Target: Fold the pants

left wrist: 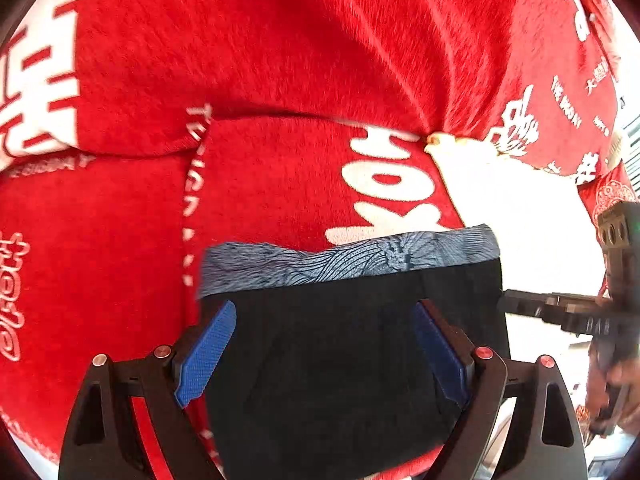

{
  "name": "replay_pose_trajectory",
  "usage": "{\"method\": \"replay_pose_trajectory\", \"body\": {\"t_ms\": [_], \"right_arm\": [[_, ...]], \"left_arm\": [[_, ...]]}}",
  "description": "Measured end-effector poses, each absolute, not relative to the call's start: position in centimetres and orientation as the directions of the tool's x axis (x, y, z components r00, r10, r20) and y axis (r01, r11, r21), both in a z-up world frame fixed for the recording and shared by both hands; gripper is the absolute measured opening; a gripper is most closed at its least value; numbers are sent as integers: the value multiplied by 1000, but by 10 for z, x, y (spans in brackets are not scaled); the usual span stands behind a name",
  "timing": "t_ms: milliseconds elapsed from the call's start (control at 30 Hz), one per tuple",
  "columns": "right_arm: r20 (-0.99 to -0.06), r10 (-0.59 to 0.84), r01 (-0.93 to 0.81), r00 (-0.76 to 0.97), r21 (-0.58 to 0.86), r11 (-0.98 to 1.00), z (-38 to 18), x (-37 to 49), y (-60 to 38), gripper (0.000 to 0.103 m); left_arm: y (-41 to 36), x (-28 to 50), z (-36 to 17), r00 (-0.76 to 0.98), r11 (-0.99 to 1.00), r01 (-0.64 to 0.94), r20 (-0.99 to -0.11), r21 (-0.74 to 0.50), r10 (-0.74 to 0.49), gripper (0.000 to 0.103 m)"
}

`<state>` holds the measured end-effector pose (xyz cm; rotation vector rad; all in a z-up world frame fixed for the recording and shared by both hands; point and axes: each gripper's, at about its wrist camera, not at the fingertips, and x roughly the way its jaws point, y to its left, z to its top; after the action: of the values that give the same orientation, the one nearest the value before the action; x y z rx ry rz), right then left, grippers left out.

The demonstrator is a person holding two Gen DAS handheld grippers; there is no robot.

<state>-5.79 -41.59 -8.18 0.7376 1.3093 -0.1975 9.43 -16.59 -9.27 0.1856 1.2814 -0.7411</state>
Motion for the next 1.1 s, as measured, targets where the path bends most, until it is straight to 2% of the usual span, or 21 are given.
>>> {"method": "replay_pose_trajectory", "body": {"t_ms": [133,200,367,500,667,833,1000,1100], "right_arm": [[-940,253,472,229,335,816,-105,-41,-393,32],[-959,209,471,191,277,838,-125,-36,-390,29],[-951,225,455,212,300,839,-124,-34,-396,28],[-974,168,449,153,219,866,-111,-45,-386,32],[-975,198,450,103,223,865,-105,-85,-362,36],[-985,165,485,55,170,858,-107,-114,-351,47],[-987,163,523,-3,137,841,-95,-125,-352,54],[-987,158,517,-21,124,847,-81,-130,-346,69]], "left_arm": [[-170,97,-140,80,792,577,-951,-200,-298,91],[-173,93,-138,101,782,600,-954,-168,-283,91],[-167,83,-130,117,801,594,-976,-78,-181,91],[-146,66,-121,110,823,567,-987,-34,-116,91],[-129,38,-113,101,833,553,-994,14,-50,91],[-121,18,-98,90,824,566,-996,33,-22,91],[-115,8,-78,91,814,579,-996,53,0,91],[-111,6,-67,85,815,578,-996,44,-6,91]]}}
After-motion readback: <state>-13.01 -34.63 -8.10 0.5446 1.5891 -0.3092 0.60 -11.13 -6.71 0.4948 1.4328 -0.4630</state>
